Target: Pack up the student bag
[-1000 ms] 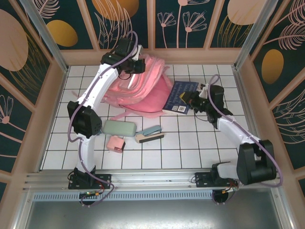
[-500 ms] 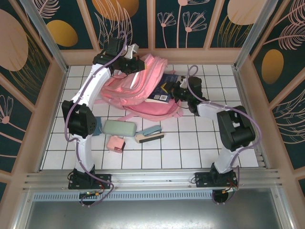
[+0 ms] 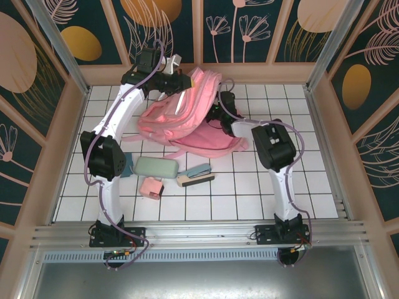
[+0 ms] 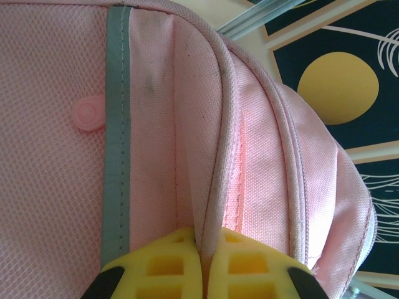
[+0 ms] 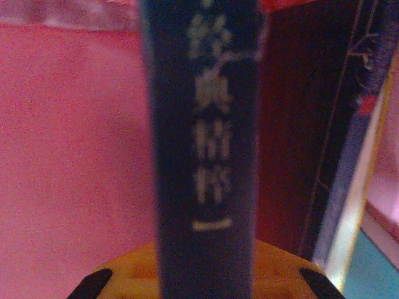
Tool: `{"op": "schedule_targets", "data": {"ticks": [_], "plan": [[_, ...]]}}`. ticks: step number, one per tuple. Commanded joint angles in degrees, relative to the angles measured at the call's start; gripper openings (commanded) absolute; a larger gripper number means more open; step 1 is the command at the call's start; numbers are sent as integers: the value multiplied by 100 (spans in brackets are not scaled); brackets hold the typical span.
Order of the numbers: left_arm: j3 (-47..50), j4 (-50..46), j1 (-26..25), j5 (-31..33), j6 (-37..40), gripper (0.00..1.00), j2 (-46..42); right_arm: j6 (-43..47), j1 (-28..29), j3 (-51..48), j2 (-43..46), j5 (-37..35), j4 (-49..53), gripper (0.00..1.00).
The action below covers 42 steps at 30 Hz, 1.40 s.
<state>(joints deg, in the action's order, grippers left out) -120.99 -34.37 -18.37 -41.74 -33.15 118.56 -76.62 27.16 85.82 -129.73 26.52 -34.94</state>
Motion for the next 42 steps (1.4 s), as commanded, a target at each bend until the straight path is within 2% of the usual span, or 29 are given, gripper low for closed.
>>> {"op": "schedule_targets", "data": {"ticks": [1, 3, 5, 6, 8, 10, 12, 16, 21, 25, 29, 32, 37, 42], "plan": [[-92, 910, -5, -518, -70, 0, -507, 273, 226, 811, -361, -403, 633, 0], [-104, 898, 3, -532, -69, 0, -447, 545, 354, 1461, -637, -637, 1177, 15], [-122, 889, 5, -523, -83, 0, -365, 738, 387, 2151, -971, -603, 1617, 41], [-134, 885, 15, -522, -100, 0, -316, 856, 387, 2493, -1130, -546, 1912, 50], [-145, 891, 30, -527, -130, 0, -253, 1062, 501, 2660, -1127, -655, 2276, 59], [-144, 888, 70, -505, -139, 0, -214, 1205, 473, 2229, -809, -899, 2246, 68], [-137, 886, 139, -482, -160, 0, -193, 1214, 448, 1658, -440, -970, 1949, 72], [-110, 865, 255, -417, -175, 0, -176, 1283, 171, 740, 167, -678, 1520, 74], [-84, 818, 319, -274, -193, 0, -37, 1478, -118, -889, 1095, -184, 53, 79], [31, 900, 321, -205, -184, 0, -41, 1693, -371, -1746, 1758, 0, -189, 80], [355, 1125, 325, -161, -236, 0, -205, 2283, -513, -2386, 2532, -18, 227, 79], [595, 1233, 364, -80, -266, 0, -351, 2868, -464, -2771, 3136, -313, 824, 74], [1307, 1867, 407, 176, -579, 0, -645, 4052, -75, -3606, 4238, -1068, 1869, 71], [1720, 2147, 410, 69, -689, 0, -621, 4644, 263, -4802, 5547, -1046, 1862, 68]]}}
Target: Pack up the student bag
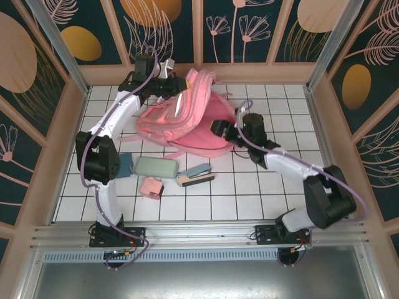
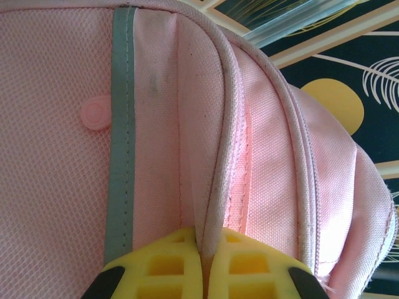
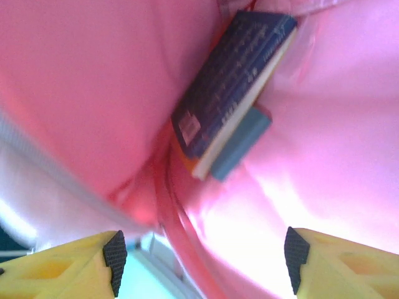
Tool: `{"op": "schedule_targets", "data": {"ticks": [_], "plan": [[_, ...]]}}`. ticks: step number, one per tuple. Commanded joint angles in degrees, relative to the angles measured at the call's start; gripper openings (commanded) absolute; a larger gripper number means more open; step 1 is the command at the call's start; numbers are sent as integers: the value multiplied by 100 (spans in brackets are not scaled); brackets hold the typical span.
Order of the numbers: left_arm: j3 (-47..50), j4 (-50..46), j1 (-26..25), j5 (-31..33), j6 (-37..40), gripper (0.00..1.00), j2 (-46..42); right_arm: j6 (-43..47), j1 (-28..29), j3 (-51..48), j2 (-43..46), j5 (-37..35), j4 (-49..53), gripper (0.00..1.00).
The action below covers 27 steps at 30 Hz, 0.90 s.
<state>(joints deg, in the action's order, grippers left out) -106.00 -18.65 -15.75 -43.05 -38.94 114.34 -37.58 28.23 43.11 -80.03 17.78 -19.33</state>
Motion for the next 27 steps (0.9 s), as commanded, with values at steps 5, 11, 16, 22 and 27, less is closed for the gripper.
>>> {"op": "schedule_targets", "data": {"ticks": [5, 11, 16, 22, 27], "plan": [[589, 801, 151, 207, -126, 0, -288, 2401, 1262, -1244, 1653, -955, 485, 70], [1416, 1417, 149, 240, -308, 0, -649, 2552, 1409, -357, 594, -445, 1263, 67], [1481, 1428, 149, 231, -293, 0, -672, 2404, 1553, 720, -722, 28, 1543, 65], [1542, 1531, 147, 113, -387, 0, -617, 2549, 1779, 1943, -2284, 529, 2385, 62], [1557, 1523, 148, 115, -358, 0, -616, 2521, 1833, 2135, -2717, 695, 2662, 61]]}}
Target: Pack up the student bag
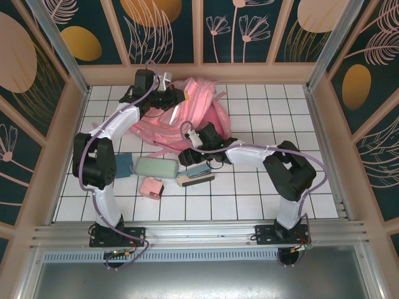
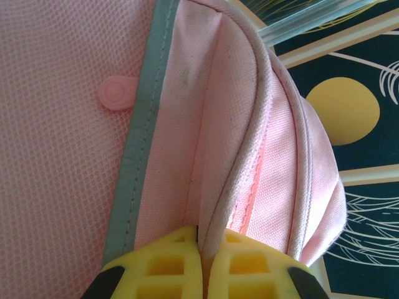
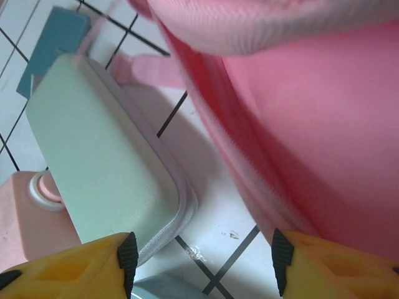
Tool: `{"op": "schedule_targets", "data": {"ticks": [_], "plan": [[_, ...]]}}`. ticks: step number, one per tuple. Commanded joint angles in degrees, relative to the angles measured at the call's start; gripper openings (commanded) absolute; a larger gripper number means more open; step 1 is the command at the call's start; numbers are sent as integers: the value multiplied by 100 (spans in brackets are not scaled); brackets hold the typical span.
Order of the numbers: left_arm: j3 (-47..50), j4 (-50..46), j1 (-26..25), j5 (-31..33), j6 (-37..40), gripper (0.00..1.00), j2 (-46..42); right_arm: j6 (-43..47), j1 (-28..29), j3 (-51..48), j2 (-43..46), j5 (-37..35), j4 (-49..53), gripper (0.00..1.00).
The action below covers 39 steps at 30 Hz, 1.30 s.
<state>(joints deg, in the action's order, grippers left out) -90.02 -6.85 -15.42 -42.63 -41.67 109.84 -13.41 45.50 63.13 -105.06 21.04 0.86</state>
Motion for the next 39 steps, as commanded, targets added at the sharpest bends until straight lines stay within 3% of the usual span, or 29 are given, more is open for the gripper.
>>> {"op": "schedule_targets", "data": {"ticks": [1, 6, 12, 15, 21, 29, 35, 39], "plan": [[-42, 324, 116, 72, -85, 0, -165, 80, 100, 155, -258, 411, 727, 61], [-65, 266, 112, 89, -13, 0, -182, -23, 91, -28, -69, 311, 907, 61], [-58, 254, 118, 102, -18, 0, -108, 36, 82, -341, 741, -496, 935, 62], [-67, 246, 118, 103, -12, 0, -71, 156, 125, -181, 988, -364, 1020, 64], [-60, 228, 126, 71, 27, 0, -69, 248, 433, 352, 410, 139, 1266, 67], [-16, 226, 122, 67, 37, 0, -77, 183, 548, 775, -382, -330, 1455, 70], [-22, 237, 122, 50, 31, 0, -94, 155, 363, 416, -254, -618, 1419, 72], [-7, 224, 127, 65, 61, 0, -96, 159, 206, 64, 36, -379, 1375, 74]]}}
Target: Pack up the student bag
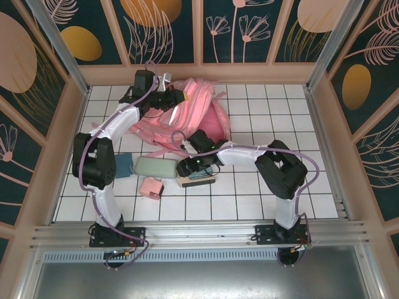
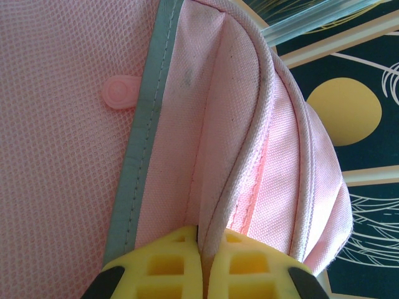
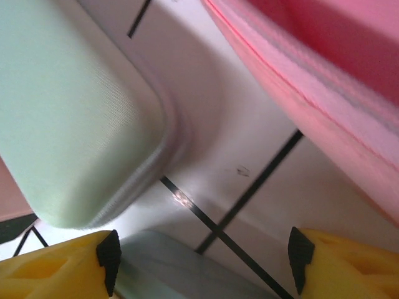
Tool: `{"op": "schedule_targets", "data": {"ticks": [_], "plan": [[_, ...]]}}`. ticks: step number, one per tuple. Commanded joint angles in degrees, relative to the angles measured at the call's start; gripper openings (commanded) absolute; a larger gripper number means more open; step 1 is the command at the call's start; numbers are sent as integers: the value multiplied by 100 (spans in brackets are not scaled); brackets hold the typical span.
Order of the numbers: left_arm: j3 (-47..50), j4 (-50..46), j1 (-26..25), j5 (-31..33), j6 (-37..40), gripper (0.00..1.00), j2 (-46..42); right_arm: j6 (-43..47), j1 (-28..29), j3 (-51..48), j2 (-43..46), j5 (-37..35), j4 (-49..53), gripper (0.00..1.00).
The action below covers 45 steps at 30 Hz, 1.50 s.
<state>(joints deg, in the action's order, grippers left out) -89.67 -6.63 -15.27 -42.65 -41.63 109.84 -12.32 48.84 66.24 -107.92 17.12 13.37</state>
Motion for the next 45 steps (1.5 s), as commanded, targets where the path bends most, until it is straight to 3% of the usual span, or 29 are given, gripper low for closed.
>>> {"op": "schedule_targets", "data": {"ticks": [1, 6, 13, 17, 19, 26, 31, 35, 45], "plan": [[-49, 198, 105, 66, 58, 0, -95, 41, -150, -345, 394, 162, 107, 75], [-43, 198, 105, 74, 67, 0, -116, -165, -244, -1087, 892, 1202, -362, 80], [-51, 189, 111, 71, 77, 0, -123, -331, -236, -1900, 1432, 1195, -624, 84], [-51, 189, 105, 66, 80, 0, -132, -278, -3, -2102, 1710, 731, -533, 87], [-57, 189, 104, 69, 73, 0, -130, -130, 249, -2163, 1860, 159, -404, 98], [-54, 191, 103, 53, 66, 0, -116, 92, 915, -2218, 2119, -1045, -43, 98], [-51, 189, 111, 49, 67, 0, -111, 172, 1328, -2007, 1878, -1894, 352, 94], [-55, 189, 108, 64, 71, 0, -122, 128, 1603, -1917, 1685, -2266, 514, 84], [-99, 200, 168, -22, 40, 0, -138, 56, 1700, -1888, 1677, -2392, 467, 45]]}}
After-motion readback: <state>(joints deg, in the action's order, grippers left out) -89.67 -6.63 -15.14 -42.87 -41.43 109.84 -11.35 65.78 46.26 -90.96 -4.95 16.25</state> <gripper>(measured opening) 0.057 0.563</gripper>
